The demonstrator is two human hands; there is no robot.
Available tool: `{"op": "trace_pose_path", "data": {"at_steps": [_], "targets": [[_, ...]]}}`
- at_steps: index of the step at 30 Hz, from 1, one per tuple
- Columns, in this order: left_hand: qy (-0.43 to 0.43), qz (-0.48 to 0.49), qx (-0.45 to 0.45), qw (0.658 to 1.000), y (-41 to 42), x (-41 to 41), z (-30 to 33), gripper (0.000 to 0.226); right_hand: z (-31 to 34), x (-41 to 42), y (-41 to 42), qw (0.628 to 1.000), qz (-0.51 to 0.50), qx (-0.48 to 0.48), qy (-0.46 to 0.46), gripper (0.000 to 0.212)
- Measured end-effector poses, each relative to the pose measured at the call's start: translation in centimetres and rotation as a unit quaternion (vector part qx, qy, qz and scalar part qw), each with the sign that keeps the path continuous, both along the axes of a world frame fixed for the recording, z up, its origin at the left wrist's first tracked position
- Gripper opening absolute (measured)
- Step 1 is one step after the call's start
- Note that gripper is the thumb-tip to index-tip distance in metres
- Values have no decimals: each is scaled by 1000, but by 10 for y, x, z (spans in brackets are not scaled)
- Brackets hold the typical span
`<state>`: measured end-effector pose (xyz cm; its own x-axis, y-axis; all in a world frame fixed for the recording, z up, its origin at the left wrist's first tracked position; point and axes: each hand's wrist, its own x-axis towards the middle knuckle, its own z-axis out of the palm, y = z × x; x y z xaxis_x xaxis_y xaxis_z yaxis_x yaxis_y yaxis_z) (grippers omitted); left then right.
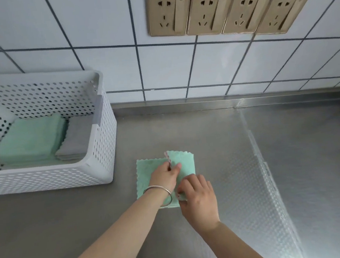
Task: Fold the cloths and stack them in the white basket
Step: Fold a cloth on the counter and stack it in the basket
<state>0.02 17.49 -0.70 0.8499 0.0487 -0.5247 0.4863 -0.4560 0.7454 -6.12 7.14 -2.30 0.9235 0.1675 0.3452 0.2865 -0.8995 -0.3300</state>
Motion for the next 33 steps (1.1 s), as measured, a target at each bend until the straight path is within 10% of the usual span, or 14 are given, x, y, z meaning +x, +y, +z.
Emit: {"op": "trace_pose_path", "data": {"at_steps": [12, 33], "targets": [[-30, 27, 112, 993, 55, -7, -12, 27, -33, 1, 3, 977, 74, -102, 173, 100], [-33, 157, 174, 972, 76, -7, -54, 29, -56, 3, 4, 969, 102, -149, 170, 80]]}}
